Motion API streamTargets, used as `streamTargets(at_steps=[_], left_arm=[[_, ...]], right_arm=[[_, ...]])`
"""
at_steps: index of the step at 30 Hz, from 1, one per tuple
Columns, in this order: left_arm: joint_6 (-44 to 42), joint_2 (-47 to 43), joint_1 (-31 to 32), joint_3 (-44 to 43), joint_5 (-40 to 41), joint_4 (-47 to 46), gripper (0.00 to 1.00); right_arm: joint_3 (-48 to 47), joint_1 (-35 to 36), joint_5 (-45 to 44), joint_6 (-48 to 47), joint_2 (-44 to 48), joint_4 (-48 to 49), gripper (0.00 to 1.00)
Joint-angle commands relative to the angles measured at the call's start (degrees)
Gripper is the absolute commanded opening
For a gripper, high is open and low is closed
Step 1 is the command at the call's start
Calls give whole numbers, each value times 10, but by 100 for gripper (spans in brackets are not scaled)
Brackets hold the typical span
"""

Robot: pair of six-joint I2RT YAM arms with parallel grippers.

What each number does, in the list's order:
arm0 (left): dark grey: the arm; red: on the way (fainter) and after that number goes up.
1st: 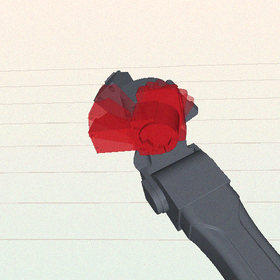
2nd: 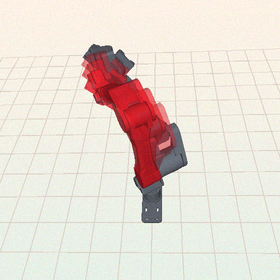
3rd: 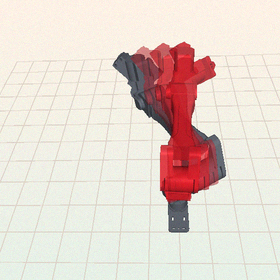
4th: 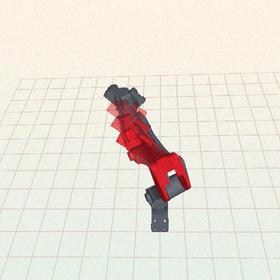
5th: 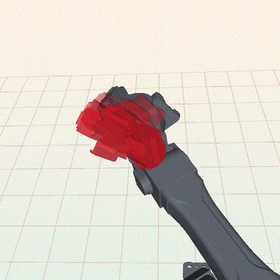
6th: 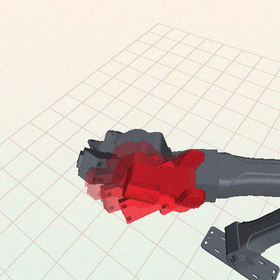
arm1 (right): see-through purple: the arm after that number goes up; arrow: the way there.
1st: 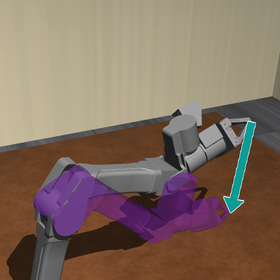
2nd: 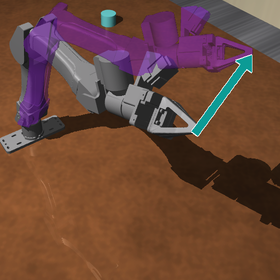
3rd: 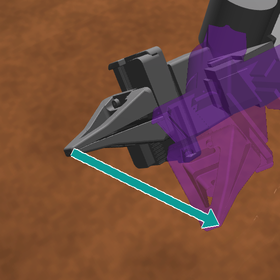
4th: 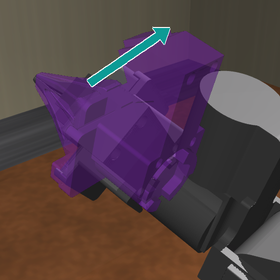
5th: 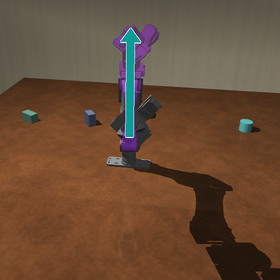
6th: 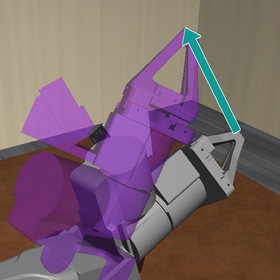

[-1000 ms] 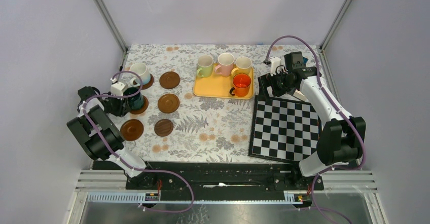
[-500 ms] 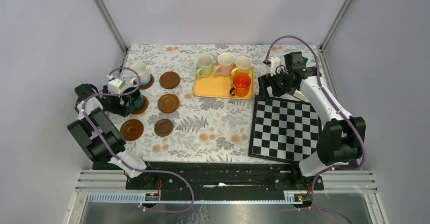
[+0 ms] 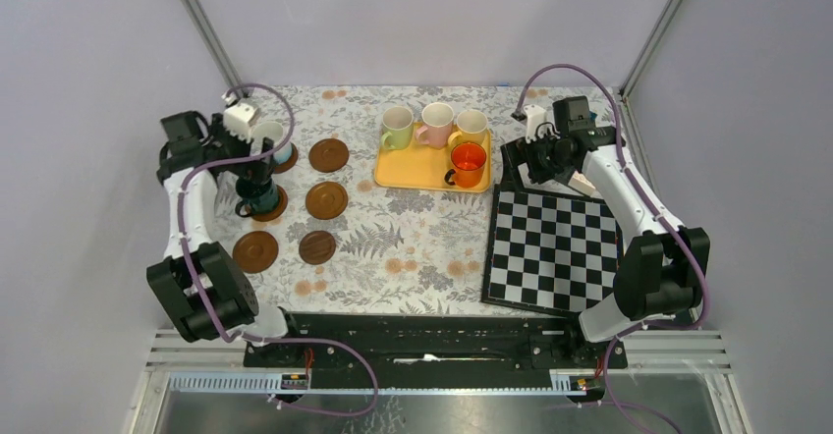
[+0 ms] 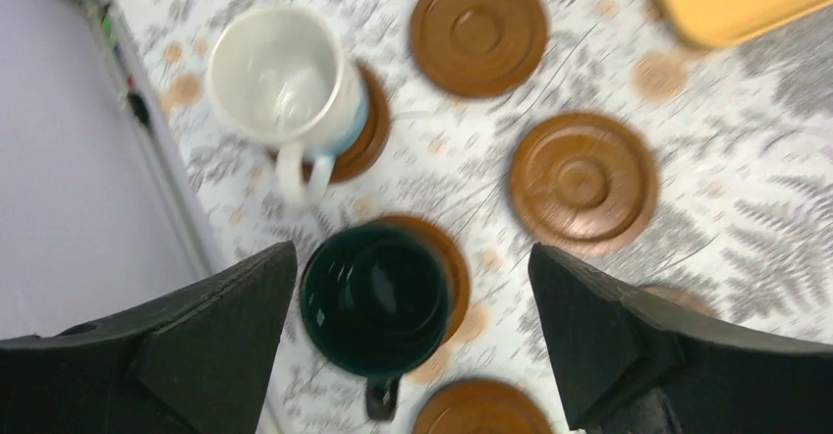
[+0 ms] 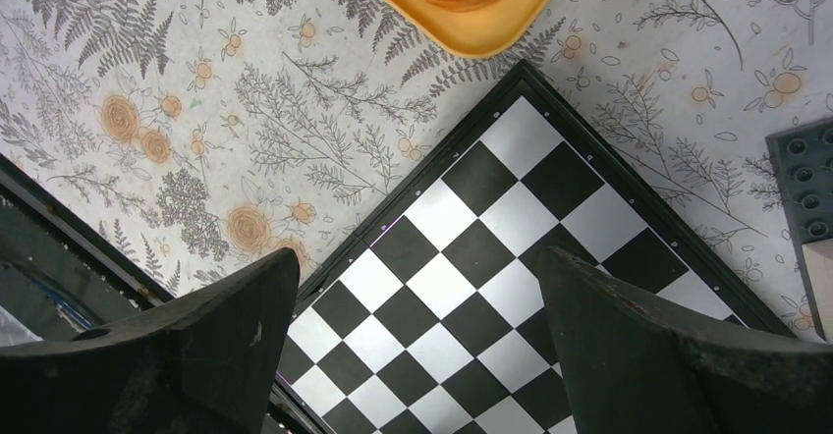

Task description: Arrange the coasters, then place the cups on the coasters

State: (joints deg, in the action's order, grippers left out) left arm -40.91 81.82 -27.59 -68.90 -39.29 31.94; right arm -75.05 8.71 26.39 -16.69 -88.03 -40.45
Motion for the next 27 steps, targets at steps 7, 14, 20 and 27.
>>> streamTargets(at_steps=[7,14,20,27], left_arm=[[248,-12,195,-97,90,-77,99],[308,32,383,-103,215,-111,99],[329,132,523,-127,276,-108,99],[339,214,617,-134,327,-180,99]], right_arm=[[-10,-74,17,2,46,0,98],[42,-109,20,-5,75,37,98],[59,-130,50,11,80,60,98],[61,-141,66,36,73,84,98]])
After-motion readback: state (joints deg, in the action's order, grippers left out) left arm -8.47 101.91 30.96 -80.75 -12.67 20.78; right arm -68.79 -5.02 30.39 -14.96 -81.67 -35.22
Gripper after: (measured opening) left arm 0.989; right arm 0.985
